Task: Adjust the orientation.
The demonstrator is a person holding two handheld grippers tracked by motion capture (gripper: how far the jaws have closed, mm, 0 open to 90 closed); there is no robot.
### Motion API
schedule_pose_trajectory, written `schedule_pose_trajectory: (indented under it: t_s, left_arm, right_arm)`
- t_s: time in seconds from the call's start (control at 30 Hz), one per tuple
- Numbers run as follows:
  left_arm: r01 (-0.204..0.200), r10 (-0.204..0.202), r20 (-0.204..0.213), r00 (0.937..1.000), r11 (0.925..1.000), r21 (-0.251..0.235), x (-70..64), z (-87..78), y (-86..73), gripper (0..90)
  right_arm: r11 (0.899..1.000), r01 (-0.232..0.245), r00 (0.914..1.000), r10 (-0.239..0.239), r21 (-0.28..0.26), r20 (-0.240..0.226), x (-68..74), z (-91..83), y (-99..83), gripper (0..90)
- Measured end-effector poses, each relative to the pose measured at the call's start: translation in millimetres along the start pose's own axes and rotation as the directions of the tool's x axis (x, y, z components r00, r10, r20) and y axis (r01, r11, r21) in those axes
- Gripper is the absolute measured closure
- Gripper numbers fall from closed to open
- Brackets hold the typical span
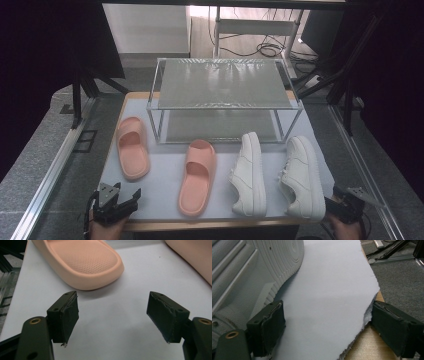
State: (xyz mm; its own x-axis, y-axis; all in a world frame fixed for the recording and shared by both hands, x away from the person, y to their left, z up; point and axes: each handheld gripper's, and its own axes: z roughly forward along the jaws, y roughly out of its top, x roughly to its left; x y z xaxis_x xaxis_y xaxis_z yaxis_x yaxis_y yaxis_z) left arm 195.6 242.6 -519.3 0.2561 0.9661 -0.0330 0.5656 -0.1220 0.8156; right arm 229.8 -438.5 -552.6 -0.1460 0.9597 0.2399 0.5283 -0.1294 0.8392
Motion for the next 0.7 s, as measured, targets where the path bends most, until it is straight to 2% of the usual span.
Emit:
schedule_pose_trajectory:
  t_s: [0.17,0.3,0.4,0.47,0.7]
  left_arm:
    - [-0.034,0.034,-0.006,0.9994,0.9994,0.002,-2.5,2.6,13.1,25.7]
    - [-0.029,0.029,0.012,0.9995,0.9996,0.006,-0.9,7.4,22.5,28.4]
    - [-0.041,0.041,0.009,0.9991,0.9991,0.010,-0.6,10.5,28.0,28.5]
    - [-0.053,0.053,0.007,0.9986,0.9986,0.009,0.5,14.7,38.8,28.5]
    - [-0.028,0.028,0.014,0.9995,0.9996,0.002,8.3,30.3,60.8,31.8]
  right_arm:
    - [1.000,-0.001,1.0000,0.001,0.000,0.000,0.0,0.0,-0.1,12.5]
    - [1.000,0.000,1.0000,0.000,0.000,0.000,-0.1,-0.1,-0.1,12.6]
    - [1.000,-0.001,1.0000,0.001,-0.001,0.000,0.0,0.0,-0.1,12.6]
    - [1.000,-0.001,1.0000,0.001,-0.001,0.000,0.0,-0.1,-0.2,12.6]
    - [1.000,-0.001,1.0000,0.001,0.002,0.000,-0.2,0.0,-0.1,12.6]
